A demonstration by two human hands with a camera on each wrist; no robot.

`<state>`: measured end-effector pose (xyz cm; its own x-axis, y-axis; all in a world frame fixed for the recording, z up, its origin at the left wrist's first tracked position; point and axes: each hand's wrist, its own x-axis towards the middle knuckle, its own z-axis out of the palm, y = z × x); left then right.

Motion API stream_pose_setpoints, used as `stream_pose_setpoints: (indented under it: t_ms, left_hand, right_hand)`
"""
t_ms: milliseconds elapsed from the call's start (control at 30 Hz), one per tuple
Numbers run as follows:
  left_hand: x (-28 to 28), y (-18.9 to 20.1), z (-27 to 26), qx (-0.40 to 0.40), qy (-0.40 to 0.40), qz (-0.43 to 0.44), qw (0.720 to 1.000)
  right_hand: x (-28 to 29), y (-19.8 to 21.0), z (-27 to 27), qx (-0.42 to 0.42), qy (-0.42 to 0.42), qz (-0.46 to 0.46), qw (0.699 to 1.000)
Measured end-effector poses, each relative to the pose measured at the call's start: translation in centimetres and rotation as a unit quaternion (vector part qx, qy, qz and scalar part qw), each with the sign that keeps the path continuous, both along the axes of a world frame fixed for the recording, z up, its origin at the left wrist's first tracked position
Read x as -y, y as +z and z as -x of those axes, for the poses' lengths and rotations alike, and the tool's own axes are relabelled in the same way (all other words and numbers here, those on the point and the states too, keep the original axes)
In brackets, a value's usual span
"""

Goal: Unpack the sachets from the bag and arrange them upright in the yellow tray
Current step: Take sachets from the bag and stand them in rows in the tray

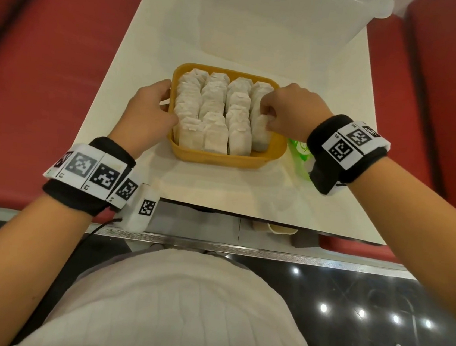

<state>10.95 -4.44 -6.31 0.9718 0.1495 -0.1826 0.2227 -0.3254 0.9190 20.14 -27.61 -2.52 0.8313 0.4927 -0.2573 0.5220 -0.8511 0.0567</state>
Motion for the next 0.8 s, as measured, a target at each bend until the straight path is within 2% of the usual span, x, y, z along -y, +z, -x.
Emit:
stream_pose_setpoints:
  t_ms: [233,300,367,433,500,600,667,800]
  left_hand:
    - [0.3,0.4,0.2,-0.006,-0.006,-0.006,1.0]
    - [0.2,0.4,0.1,-0.011,-0.007,-0.007,1.0]
    - [0.2,0.6,0.0,-0.022,-0.005,-0.007,1.0]
    - [0.2,0.8,-0.1,-0.043,0.01,-0.003,0.999]
    - [0.3,0.8,0.1,-0.059,0.03,0.012,0.998]
    - [0.3,0.9,0.8,-0.072,0.021,0.047,0.996]
    - [0.4,1.2,1.2,-0.071,0.004,0.07,0.995]
    - [0.4,1.2,2.0,-0.051,0.002,0.078,0.996]
  right_hand:
    - [0.0,-0.4,0.8,0.005,0.007,0.02,1.0]
    - [0.5,0.0,0.7,0.001,-0.012,-0.024,1.0]
    - [1.4,0.8,0.8,0.023,-0.062,-0.109,0.992]
    - [2.6,1.4,1.3,0.082,-0.139,-0.229,0.96]
    - [3.3,1.2,2.7,0.09,-0.222,-0.312,0.919]
    - [2.9,-1.3,5.3,-0.033,-0.326,-0.388,0.862]
    - [2.1,-2.8,6.9,-0.086,-0.347,-0.452,0.818]
    - [0.9,-4.0,9.2,-0.065,-0.342,-0.51,0.787]
